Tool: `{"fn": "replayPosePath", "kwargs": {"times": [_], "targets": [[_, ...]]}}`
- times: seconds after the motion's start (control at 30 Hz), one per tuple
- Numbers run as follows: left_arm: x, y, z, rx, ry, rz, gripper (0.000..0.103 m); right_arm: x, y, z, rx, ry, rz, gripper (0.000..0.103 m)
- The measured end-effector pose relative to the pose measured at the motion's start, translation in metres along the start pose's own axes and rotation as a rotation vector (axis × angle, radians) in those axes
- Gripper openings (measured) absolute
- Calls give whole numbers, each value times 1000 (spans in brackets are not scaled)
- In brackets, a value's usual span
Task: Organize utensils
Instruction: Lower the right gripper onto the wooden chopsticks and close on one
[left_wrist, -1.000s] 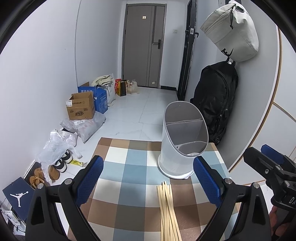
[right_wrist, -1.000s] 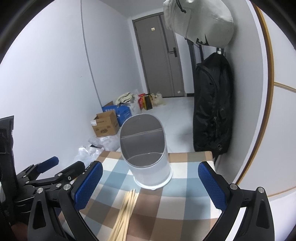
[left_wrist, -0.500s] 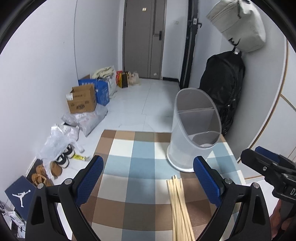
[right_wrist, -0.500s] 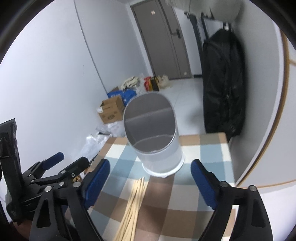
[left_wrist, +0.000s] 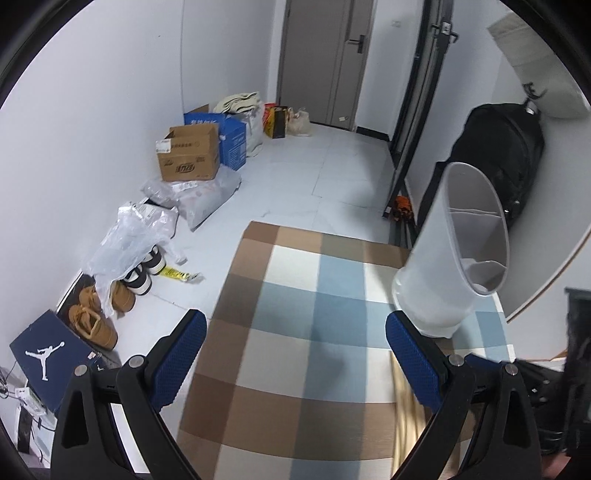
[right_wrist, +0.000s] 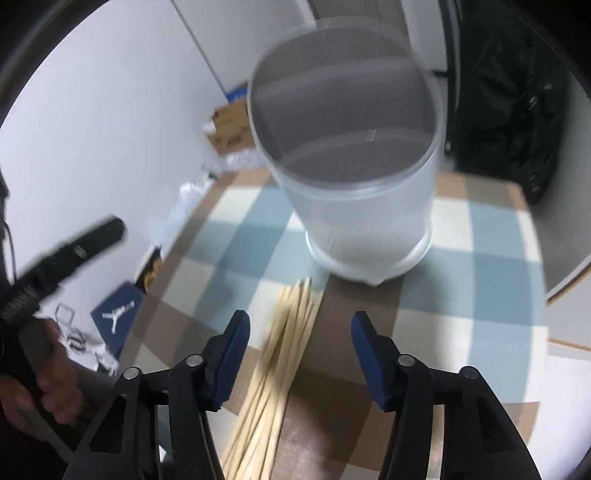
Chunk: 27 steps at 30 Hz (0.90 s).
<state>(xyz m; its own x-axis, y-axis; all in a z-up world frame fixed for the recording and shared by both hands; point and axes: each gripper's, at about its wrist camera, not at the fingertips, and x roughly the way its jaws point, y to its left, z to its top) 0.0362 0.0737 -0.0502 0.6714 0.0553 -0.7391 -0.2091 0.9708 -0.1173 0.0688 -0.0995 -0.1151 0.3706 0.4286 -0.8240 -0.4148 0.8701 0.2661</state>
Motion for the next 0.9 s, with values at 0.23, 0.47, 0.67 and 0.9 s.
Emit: {"fn": "replayPosePath", "kwargs": {"times": [0.23, 0.47, 0.67, 0.9], "targets": [[15, 23, -2, -55, 61, -1, 95, 30, -1, 5, -13, 81, -26, 28], [21, 31, -2, -84, 89, -10, 95, 47, 7, 7, -58, 112, -35, 28], [22, 29, -2, -64, 91, -12, 95, 50, 10, 10, -82, 123, -60, 23], [25, 26, -3, -56, 101, -10, 95, 42, 0, 15, -21, 101, -28, 5]]}}
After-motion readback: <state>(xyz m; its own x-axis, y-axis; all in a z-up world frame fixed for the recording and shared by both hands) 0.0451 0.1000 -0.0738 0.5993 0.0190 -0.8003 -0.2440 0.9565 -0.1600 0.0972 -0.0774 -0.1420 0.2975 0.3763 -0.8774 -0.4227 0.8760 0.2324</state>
